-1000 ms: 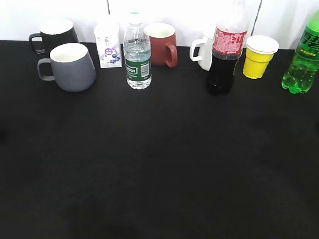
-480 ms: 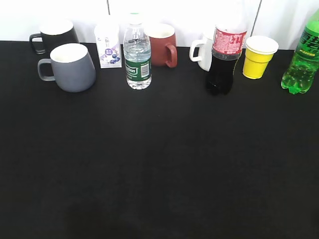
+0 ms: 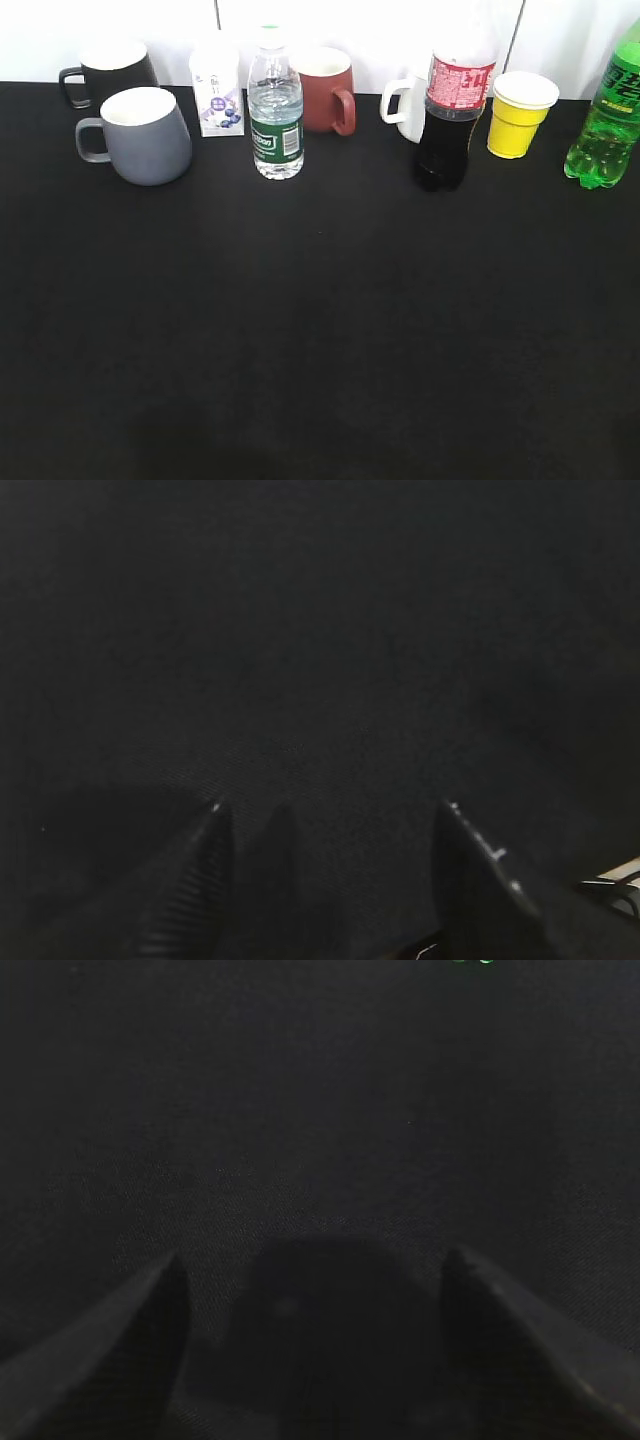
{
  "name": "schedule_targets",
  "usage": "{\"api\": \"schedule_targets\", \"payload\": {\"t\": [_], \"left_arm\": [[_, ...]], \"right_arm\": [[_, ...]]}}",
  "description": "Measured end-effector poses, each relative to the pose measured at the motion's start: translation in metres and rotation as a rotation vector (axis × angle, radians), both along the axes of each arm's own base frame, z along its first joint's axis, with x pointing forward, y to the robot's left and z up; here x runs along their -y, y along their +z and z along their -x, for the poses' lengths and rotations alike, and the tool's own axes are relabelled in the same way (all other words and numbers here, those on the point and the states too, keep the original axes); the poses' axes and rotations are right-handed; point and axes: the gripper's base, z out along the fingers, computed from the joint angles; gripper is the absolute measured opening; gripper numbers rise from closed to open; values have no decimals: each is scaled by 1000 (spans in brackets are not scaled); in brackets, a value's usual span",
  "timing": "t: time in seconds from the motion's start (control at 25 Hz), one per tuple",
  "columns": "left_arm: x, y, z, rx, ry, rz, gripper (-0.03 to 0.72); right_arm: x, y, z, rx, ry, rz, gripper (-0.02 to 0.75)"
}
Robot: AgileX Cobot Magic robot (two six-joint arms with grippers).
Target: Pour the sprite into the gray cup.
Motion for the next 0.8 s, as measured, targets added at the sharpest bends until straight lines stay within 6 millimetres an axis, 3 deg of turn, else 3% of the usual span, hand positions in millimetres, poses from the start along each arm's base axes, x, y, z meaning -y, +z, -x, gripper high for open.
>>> {"api": "schedule_targets", "payload": {"t": [0.2,0.4,0.56,0.8], "left_arm": [[-6,2,8,58,97,24,475],[-15,4,33,221,360,57,475],[-15,3,41,270,369,70,475],[-15,3,41,270,370,69,400]], "right_arm": [[0,0,0,-1,-38,-3,594],[4,1,21,136,-316,-19,595],[4,1,21,141,-324,-15,595],[4,1,22,142,-324,-15,594]]}}
